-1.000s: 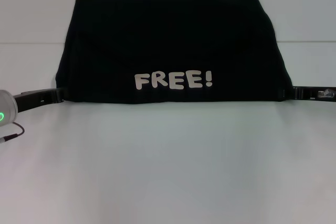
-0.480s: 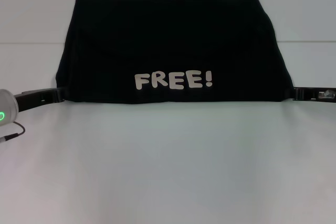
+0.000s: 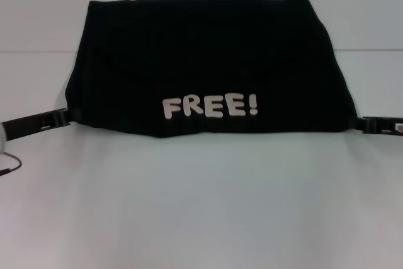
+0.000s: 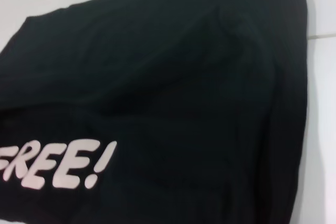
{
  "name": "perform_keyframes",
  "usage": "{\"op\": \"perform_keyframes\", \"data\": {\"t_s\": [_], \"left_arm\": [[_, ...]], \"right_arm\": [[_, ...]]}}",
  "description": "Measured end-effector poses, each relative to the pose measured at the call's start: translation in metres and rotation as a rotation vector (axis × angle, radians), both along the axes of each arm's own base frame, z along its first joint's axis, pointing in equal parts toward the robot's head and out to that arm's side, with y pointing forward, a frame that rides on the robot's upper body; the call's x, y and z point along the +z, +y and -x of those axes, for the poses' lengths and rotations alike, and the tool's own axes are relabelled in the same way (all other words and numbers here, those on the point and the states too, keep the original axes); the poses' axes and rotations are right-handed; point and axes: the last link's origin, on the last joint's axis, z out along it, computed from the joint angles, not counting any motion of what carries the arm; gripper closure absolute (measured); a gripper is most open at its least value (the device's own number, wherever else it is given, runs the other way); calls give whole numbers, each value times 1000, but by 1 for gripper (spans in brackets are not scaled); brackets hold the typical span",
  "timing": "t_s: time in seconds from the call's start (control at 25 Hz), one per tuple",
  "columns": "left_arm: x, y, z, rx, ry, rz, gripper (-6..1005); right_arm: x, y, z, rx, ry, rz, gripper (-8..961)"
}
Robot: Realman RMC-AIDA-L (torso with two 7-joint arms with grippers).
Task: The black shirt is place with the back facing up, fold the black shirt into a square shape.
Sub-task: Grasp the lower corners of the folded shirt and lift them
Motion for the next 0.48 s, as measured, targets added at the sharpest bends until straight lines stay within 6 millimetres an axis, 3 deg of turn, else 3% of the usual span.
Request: {"op": "perform_keyframes", "data": {"t_s": [0.48], "left_arm": [[20, -52, 10, -9, -156, 81, 998]], "right_arm": [[18, -68, -28, 52, 153, 91, 954]]}}
